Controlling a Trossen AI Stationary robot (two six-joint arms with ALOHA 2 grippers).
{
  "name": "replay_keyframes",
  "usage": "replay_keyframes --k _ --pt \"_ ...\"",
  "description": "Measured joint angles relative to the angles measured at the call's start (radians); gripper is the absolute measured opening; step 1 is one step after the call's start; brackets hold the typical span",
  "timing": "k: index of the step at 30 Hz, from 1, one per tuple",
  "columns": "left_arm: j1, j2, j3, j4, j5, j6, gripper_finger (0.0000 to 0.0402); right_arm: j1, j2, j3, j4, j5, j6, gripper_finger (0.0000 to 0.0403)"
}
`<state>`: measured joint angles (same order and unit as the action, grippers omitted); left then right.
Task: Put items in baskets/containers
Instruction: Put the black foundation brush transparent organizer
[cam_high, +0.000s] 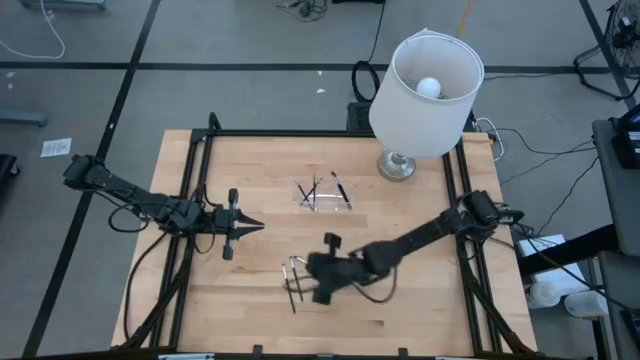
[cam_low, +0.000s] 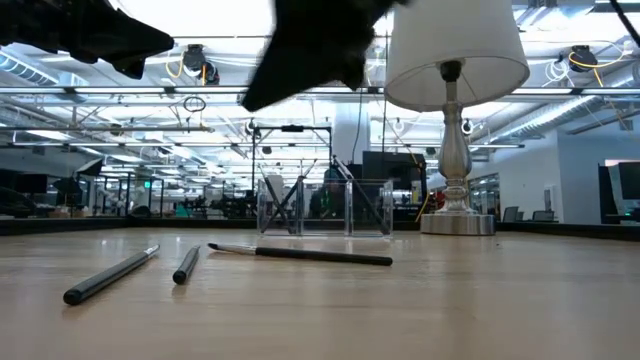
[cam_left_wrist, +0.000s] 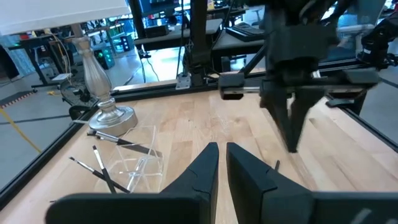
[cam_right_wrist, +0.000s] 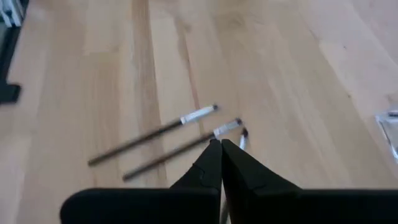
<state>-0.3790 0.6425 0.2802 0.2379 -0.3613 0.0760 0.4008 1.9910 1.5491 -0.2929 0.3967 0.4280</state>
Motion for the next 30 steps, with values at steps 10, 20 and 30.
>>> replay_keyframes --k 10,20,30 --pt "0.0 0.0 0.0 -0.005 -0.006 -0.005 0.0042 -0.084 0.22 0.34 -0.393 -0.272 0.089 0.0012" --pt "0.0 0.0 0.0 -0.026 -0.005 -0.007 0.0042 -0.13 0.248 0.305 -0.473 -0.345 0.192 0.0161" --pt "0.0 0.0 0.0 -0.025 -0.005 -0.003 0.0042 -0.141 0.241 0.163 -0.336 -0.316 0.186 0.0211"
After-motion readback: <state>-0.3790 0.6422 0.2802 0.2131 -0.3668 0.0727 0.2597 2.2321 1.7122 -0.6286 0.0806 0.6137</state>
